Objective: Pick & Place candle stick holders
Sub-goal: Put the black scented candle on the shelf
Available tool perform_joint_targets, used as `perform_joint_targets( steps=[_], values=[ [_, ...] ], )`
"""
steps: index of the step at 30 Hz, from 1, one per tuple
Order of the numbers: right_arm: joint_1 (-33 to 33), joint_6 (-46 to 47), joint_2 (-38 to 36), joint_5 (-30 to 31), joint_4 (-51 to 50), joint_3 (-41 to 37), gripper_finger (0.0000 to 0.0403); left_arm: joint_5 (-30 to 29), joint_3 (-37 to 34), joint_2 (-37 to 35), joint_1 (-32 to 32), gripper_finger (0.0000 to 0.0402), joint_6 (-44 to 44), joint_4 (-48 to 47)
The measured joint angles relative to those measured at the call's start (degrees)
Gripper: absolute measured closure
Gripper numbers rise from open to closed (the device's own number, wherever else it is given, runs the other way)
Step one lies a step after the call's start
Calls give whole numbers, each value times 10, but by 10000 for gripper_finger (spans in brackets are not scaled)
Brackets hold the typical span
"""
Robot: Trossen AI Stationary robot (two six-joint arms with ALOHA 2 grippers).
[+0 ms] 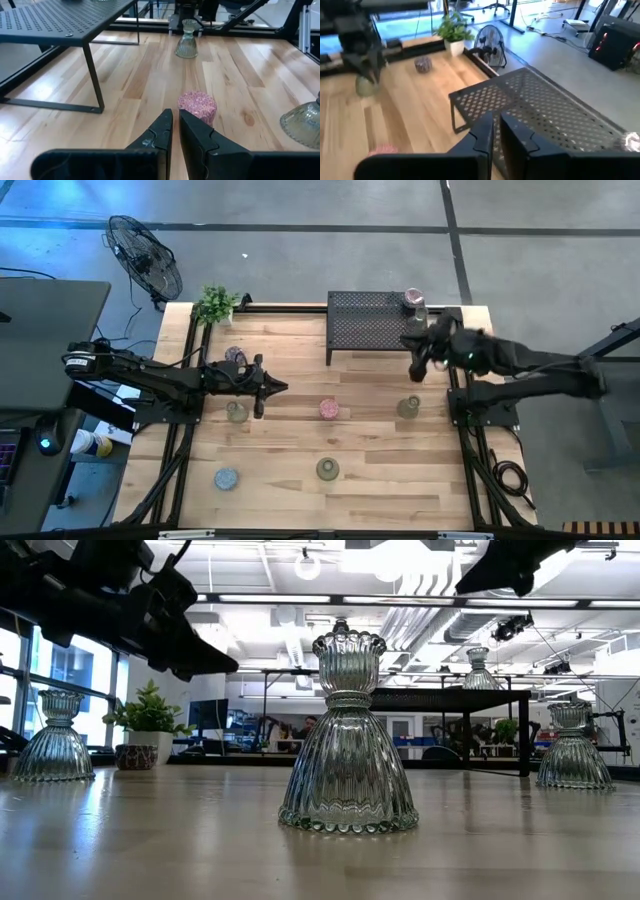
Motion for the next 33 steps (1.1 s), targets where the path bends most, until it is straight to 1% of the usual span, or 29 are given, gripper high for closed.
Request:
perform_joint_targets(
  steps=[2, 4, 7, 9, 12, 14, 17, 21, 23, 25, 27, 29, 31, 33],
  values=[
    [50, 9, 21, 46, 1, 0, 385, 0, 0, 0, 0, 374, 0, -1],
    [96, 13, 43, 75, 2, 3, 397, 0, 0, 0, 0, 374, 0, -6],
    [157, 25, 77, 102, 28, 4, 397, -1, 0, 0, 0, 374, -2, -12],
    [190, 25, 99, 112, 50, 4, 395, -1, 5, 0, 0, 374, -23, -35],
    [227, 25, 131, 127, 79, 5, 399, -18, 36, -15, 0, 374, -69, -136],
    [245, 25, 149, 142, 96, 5, 402, -33, 67, -28, 0, 374, -73, -239],
    [259, 25, 173, 147, 114, 5, 399, -45, 123, -56, 13, 374, -73, -413],
    [266, 25, 194, 148, 124, 5, 401, -48, 211, -83, 67, 374, -88, -642],
    [266, 25, 199, 148, 127, 5, 402, -48, 249, -84, 106, 374, -95, -736],
    [266, 25, 202, 148, 129, 5, 401, -48, 275, -84, 154, 373, -115, -807],
    [266, 23, 202, 153, 129, 5, 400, -31, 289, -77, 201, 369, -119, -847],
    [266, 23, 202, 159, 129, 5, 402, 5, 291, -71, 247, 359, -117, -868],
    [266, 22, 202, 162, 129, 5, 402, 35, 290, -65, 285, 341, -106, -870],
    [266, 22, 202, 160, 129, 5, 401, 45, 290, -54, 313, 315, -99, -873]
  ],
)
